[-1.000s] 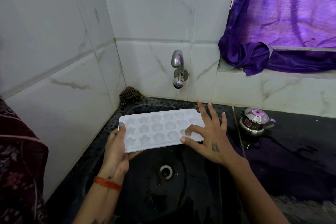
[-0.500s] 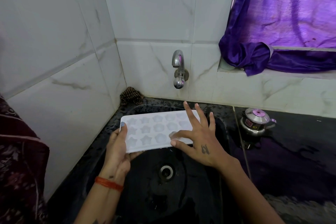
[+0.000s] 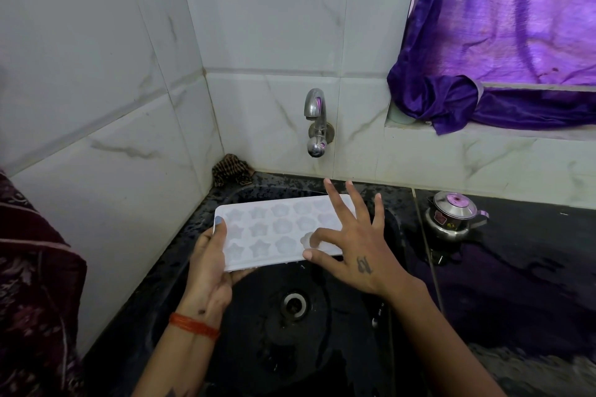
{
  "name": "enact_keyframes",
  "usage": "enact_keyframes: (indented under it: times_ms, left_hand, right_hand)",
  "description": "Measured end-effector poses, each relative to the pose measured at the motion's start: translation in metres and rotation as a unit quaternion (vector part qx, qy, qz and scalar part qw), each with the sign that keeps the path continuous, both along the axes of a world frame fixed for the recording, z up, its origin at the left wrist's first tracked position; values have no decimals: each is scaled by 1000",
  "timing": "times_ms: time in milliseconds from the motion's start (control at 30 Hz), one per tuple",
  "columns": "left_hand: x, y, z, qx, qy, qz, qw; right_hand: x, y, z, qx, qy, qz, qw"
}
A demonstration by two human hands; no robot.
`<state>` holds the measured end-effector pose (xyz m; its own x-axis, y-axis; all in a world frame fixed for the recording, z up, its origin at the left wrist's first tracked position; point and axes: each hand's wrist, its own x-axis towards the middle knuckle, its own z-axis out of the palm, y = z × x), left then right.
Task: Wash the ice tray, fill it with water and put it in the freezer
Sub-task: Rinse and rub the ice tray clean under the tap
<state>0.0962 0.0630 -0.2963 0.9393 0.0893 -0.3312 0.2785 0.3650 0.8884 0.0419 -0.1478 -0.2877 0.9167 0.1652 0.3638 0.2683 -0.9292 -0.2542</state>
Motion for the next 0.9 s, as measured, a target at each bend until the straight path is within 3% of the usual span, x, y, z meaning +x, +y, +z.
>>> enact_keyframes:
  times_ms: [367, 900]
  left_hand:
    - [1, 1, 0, -1, 0, 3, 1000]
    - [2, 1, -5, 8, 15, -10, 1000]
  right_hand:
    - [1, 1, 1, 43, 34, 26, 998]
    - [0, 0, 2, 30, 43, 11, 999]
